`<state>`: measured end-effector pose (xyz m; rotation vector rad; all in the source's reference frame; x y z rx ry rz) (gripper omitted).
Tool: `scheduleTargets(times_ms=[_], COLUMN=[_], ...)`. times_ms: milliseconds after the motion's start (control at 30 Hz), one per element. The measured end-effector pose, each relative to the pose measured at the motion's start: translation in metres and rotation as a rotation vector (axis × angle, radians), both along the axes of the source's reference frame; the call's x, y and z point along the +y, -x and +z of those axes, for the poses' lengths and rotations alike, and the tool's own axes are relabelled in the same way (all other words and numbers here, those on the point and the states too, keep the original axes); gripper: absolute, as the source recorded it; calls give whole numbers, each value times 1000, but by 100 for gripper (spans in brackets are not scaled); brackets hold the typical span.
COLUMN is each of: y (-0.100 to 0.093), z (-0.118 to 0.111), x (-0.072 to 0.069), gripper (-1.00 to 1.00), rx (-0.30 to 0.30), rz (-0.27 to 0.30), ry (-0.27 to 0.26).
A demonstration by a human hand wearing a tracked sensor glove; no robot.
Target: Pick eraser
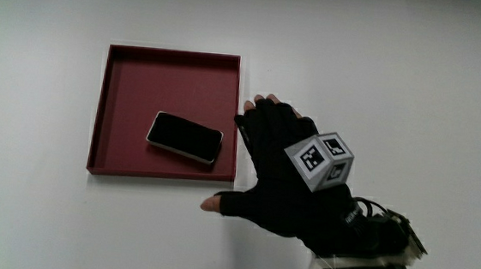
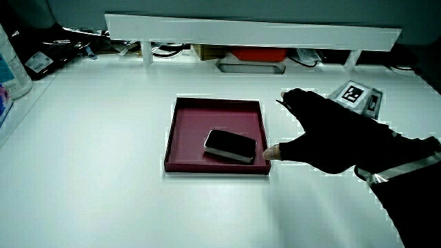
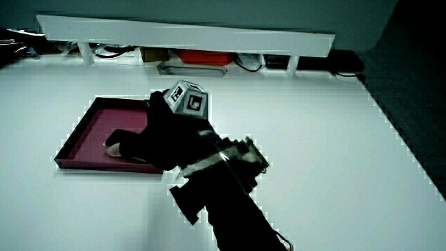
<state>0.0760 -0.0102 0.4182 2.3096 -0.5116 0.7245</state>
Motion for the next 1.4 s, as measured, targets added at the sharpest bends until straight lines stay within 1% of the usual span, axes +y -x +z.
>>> scheduleTargets(times_ms=[133, 167, 200, 267, 333, 400, 467, 500, 633, 667, 700, 733, 767, 800, 867, 933, 967, 1000, 1033, 1067, 1100, 1133, 1167, 1200, 1267, 1333, 1367, 1400], y=[15, 17, 20, 26, 32, 38, 43, 44, 51, 53, 54, 55, 55, 57, 60, 62, 64, 65, 66, 67, 68, 68, 69, 70, 71, 71, 72, 72], z=[3, 2, 8, 21, 29, 29, 32, 34, 54, 52, 56, 59, 61, 64, 71, 80, 78, 86, 90, 90, 89, 91, 94, 97, 98, 102, 102, 106], x=[-9, -11, -13, -16, -19, -23, -25, -25, -29, -29, -29, -29, -29, -29, -29, -28, -27, -27, -27, -28, -27, -26, -26, -25, -24, -23, -23, -22], gripper=[0, 0, 0, 0, 0, 0, 0, 0, 0, 0, 0, 0, 0, 0, 0, 0, 0, 0, 0, 0, 0, 0, 0, 0, 0, 0, 0, 0], rx=[-67, 3, -7, -76, -62, -10, 9, 10, 31, 32, 35, 32, 42, 35, 56, 65, 62, 78, 81, 80, 66, 76, 72, 89, 70, 85, 76, 86], rz=[10, 29, 25, 36, 42, 44, 45, 55, 62, 63, 69, 69, 74, 70, 70, 72, 75, 73, 79, 76, 76, 88, 81, 80, 83, 85, 78, 77], ry=[103, -6, -2, 118, 132, 20, 8, 5, 42, 34, 35, 41, 40, 50, 52, 59, 51, 63, 66, 66, 64, 56, 63, 61, 61, 56, 68, 60])
